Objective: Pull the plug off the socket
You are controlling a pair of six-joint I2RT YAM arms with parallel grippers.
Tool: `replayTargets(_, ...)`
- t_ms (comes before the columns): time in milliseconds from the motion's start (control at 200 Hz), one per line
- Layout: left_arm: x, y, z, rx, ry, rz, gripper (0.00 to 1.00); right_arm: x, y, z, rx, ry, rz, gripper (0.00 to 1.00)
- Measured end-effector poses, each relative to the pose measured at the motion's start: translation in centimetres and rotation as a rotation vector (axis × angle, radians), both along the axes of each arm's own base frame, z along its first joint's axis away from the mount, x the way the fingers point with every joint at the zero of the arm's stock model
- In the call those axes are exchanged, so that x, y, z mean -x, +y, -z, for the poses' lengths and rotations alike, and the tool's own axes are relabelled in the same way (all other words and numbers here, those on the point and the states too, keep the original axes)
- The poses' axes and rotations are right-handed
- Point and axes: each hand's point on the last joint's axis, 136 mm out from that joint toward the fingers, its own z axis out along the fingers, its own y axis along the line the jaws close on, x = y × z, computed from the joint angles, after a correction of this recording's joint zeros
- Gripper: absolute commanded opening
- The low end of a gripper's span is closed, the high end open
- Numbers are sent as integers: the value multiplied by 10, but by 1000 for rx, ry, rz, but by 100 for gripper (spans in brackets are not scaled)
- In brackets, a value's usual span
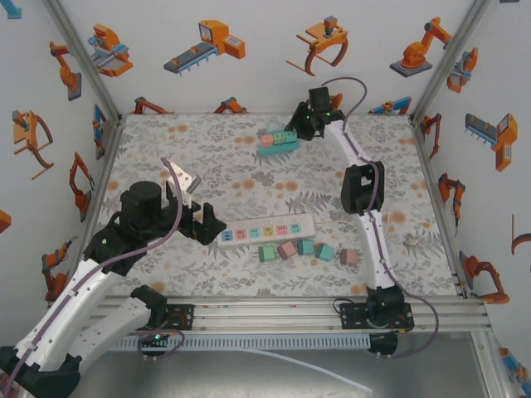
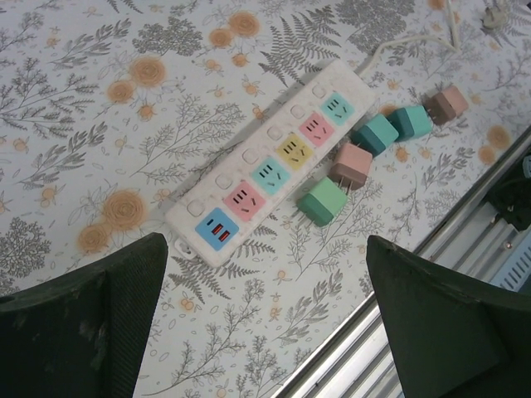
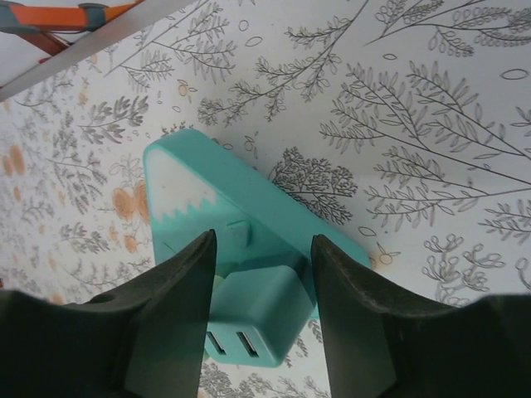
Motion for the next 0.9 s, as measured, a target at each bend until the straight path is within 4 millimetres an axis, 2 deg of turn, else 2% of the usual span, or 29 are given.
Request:
replayTargets(250,-4,5,-3,0,-14,-37,97,18,13,8,-28,52,-58,43)
replayTargets(360,-8,3,3,-18,-3,-37,97,38,24,22,-23,117,-119,44)
replayTargets(436,-12,1,9,-35,11,-34,97,51,33,21,-10,134,-164,44)
replayTargets(726,-34,4,7,-59,-20,-115,97,130,68,25,72,225,-316,44)
replayTargets(896,-62,6,-4,-40,-7,-194,97,168,86,27,96,239,-388,44)
